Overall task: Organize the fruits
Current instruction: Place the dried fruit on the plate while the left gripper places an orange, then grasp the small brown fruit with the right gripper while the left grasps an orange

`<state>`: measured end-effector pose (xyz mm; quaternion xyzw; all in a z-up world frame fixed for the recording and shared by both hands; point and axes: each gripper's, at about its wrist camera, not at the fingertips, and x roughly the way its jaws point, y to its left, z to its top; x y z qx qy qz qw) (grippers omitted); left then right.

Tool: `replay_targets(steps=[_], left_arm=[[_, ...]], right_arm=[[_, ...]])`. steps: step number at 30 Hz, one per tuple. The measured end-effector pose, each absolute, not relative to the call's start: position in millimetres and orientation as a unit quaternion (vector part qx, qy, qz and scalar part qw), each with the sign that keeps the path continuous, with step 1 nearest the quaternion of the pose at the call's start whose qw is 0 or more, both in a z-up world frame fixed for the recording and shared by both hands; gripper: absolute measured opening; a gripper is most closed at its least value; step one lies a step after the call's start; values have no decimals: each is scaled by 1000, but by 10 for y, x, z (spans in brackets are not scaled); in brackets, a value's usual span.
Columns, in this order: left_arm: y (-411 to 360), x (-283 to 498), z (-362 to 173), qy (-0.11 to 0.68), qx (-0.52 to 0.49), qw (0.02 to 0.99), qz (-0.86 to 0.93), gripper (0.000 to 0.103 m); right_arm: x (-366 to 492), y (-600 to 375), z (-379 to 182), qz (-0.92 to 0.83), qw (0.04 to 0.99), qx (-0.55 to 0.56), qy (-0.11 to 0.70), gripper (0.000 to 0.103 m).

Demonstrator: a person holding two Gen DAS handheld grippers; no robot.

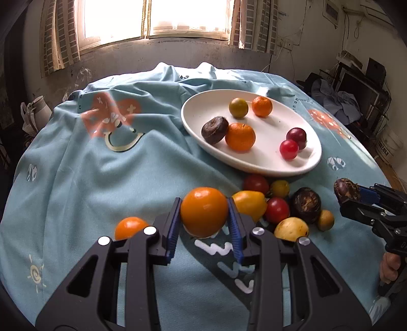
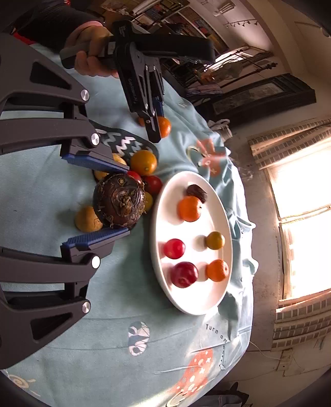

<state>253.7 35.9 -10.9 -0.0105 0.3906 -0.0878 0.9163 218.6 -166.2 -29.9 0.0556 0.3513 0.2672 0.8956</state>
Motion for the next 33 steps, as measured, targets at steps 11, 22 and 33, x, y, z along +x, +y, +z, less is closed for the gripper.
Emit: replay_targets(steps=[11,22,33], left_arm=[[-243,3374,-35,389,-15,914,-116,35],[-185,3226,192,345,6,935,-80,92],[388,2399,-15,360,13,932,-34,101]], right_arm=[[3085,-1851,-295,185,926,97,316,44],[3123,-1824,-277,189,925,75,320,61],[2410,-1590,-344,240,903,-20,355,60]])
